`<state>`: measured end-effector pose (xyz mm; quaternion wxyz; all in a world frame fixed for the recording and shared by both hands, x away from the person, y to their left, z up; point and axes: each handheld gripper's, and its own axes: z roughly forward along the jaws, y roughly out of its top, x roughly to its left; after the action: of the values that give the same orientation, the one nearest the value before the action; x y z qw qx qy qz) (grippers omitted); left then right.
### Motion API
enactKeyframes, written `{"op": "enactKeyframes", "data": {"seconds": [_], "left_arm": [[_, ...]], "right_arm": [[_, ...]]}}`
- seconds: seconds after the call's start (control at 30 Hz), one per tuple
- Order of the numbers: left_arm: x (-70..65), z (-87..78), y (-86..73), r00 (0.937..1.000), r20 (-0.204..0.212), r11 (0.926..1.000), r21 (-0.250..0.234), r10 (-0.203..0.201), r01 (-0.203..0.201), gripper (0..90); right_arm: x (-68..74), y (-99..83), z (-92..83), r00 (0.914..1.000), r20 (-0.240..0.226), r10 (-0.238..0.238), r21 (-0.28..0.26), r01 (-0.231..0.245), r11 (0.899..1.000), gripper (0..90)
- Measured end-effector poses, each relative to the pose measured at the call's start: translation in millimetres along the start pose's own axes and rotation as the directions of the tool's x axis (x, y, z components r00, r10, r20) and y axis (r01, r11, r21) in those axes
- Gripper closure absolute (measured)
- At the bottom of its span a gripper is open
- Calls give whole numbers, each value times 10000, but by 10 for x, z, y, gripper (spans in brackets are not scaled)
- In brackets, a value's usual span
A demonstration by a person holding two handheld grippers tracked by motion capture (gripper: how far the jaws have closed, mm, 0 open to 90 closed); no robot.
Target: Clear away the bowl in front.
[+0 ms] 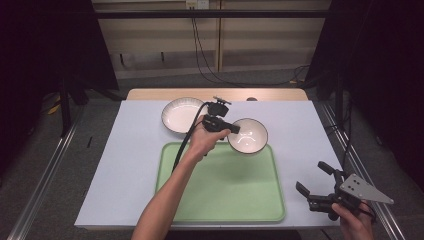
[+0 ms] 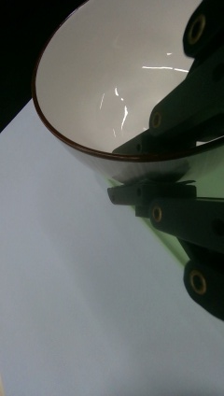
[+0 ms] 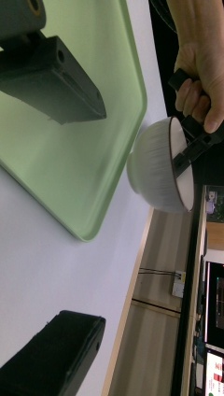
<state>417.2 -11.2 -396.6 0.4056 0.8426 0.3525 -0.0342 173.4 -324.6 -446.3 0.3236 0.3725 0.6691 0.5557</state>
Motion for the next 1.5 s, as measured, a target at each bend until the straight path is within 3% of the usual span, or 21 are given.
{"op": "enactKeyframes", "data": {"seconds": [0.1,0.3,0.37,0.73,0.9,1.13,1.5], "left_arm": [[-39,84,-4,9999,151,10000,49,-83,82,825],[-98,228,0,9999,78,9997,246,-71,69,825],[-93,283,-5,9999,-29,9987,500,121,-120,824],[-63,530,-46,9992,-216,9962,801,-337,353,824],[-98,637,-25,9991,-302,9946,982,-294,323,824],[-100,747,-39,9993,-323,9913,1297,-165,205,822],[-82,807,-62,9983,-326,9907,1260,-486,523,821]], "right_arm": [[1,-1,1,10000,16,-41,17,41,10000,21],[-1,-2,-5,10000,20,1,52,-1,10000,21],[2,0,-4,10000,-19,-8,15,8,10000,22],[3,-1,5,9999,-72,-108,-11,108,9999,21],[-3,-2,-5,10000,-22,-11,40,11,10000,21],[-10,-5,-6,10000,-7,-46,-9,46,10000,22],[-8,-4,-12,10000,20,-16,2,16,10000,22]]}}
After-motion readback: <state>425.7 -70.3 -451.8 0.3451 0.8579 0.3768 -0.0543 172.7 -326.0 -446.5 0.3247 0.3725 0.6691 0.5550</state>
